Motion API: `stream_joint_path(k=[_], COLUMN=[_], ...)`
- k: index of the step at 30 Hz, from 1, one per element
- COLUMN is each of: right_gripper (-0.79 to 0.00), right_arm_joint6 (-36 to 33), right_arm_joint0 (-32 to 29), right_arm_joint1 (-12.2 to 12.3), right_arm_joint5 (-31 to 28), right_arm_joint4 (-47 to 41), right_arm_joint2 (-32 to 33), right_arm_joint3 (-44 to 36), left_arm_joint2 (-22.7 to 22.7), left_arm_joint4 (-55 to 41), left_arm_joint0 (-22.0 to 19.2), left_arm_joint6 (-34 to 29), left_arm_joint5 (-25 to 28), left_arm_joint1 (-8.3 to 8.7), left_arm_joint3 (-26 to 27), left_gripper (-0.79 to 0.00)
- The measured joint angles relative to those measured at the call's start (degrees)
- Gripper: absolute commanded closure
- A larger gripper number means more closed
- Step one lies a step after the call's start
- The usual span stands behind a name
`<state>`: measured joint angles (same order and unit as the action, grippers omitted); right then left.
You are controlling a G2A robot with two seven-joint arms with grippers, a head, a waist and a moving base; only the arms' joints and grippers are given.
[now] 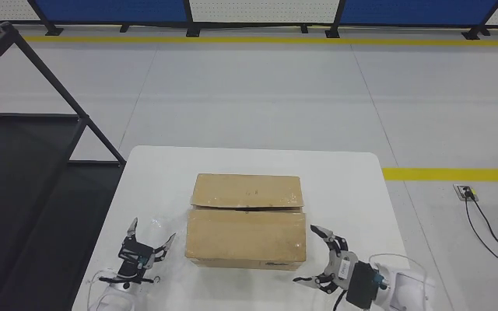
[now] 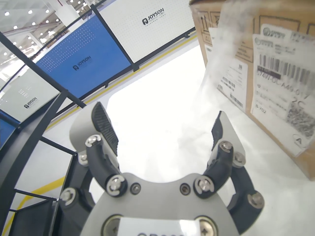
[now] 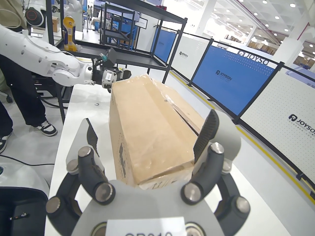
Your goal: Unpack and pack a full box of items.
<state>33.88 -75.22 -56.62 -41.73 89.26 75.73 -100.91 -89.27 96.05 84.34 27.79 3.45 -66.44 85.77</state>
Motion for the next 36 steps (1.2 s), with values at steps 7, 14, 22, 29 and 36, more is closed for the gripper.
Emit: stream_joint_path(k=[7,14,22,29,36], right_gripper=[-0.785,-0.785,-0.785,-0.785,-0.785], right_arm_joint6=[-7.4,-7.3,-17.0,-35.3,-45.2], right_arm_joint0=[2.7,2.7,5.9,11.6,13.7], right_arm_joint1=[-0.6,-0.6,-1.2,-1.4,-0.6], right_arm_joint5=[1.3,1.4,-0.1,-8.0,-16.4], right_arm_joint4=[-10.2,-10.2,-20.7,-41.7,-53.7], right_arm_joint2=[0.5,0.5,-0.8,-3.1,-5.7], right_arm_joint3=[1.0,1.0,6.2,13.5,13.4], left_arm_joint2=[-5.1,-8.3,-8.2,-8.7,-8.2], left_arm_joint4=[-5.3,-18.1,-17.9,-19.4,-17.8], left_arm_joint0=[6.6,6.8,6.7,6.6,6.5], left_arm_joint6=[2.5,-1.5,-1.4,-0.6,-0.1], left_arm_joint5=[4.1,7.0,7.0,8.2,7.8], left_arm_joint1=[0.47,0.26,0.25,0.19,0.08], left_arm_joint3=[8.3,10.5,10.5,12.1,11.6], left_gripper=[-0.785,-0.785,-0.785,-0.785,-0.785])
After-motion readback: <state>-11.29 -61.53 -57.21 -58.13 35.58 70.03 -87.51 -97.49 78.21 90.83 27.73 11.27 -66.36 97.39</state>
